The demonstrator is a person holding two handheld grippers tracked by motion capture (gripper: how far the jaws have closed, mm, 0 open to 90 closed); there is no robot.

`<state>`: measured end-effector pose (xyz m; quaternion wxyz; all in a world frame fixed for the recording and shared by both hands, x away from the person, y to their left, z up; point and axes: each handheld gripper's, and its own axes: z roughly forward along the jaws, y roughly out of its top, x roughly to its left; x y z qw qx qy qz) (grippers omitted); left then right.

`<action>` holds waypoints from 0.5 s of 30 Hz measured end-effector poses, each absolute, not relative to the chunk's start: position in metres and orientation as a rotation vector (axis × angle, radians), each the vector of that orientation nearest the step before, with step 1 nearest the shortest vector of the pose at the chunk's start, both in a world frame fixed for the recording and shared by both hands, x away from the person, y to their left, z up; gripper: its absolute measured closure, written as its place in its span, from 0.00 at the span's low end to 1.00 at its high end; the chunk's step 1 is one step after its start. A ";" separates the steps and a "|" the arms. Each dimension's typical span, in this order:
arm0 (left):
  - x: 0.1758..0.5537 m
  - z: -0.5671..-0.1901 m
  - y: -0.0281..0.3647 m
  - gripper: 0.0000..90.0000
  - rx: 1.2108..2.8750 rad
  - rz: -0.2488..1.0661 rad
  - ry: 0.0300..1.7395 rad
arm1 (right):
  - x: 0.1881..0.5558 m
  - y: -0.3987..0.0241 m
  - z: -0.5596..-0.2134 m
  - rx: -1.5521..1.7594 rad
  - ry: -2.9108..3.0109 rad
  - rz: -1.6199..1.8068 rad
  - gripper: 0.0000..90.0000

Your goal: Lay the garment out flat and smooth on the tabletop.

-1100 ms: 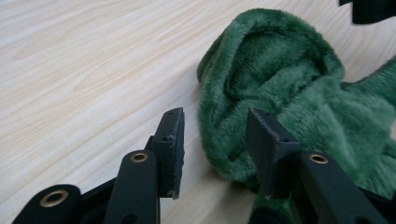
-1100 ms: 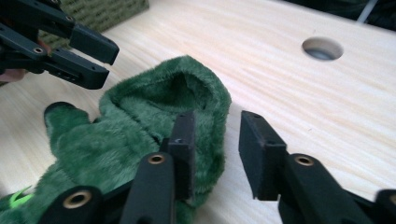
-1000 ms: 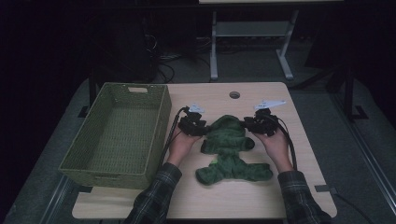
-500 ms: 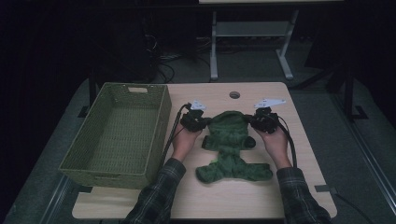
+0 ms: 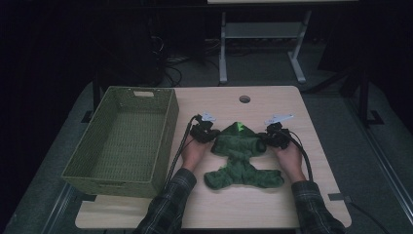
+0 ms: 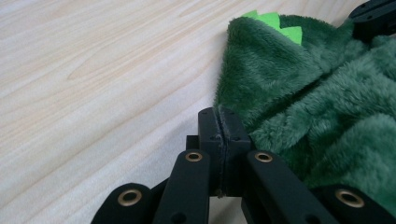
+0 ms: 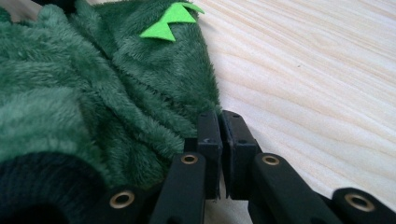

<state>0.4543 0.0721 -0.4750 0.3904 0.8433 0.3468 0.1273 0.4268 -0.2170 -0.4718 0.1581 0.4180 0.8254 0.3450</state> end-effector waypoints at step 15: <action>0.420 -0.429 0.091 0.62 2.114 0.275 0.799 | 0.400 -0.227 -0.429 1.251 2.306 1.113 0.55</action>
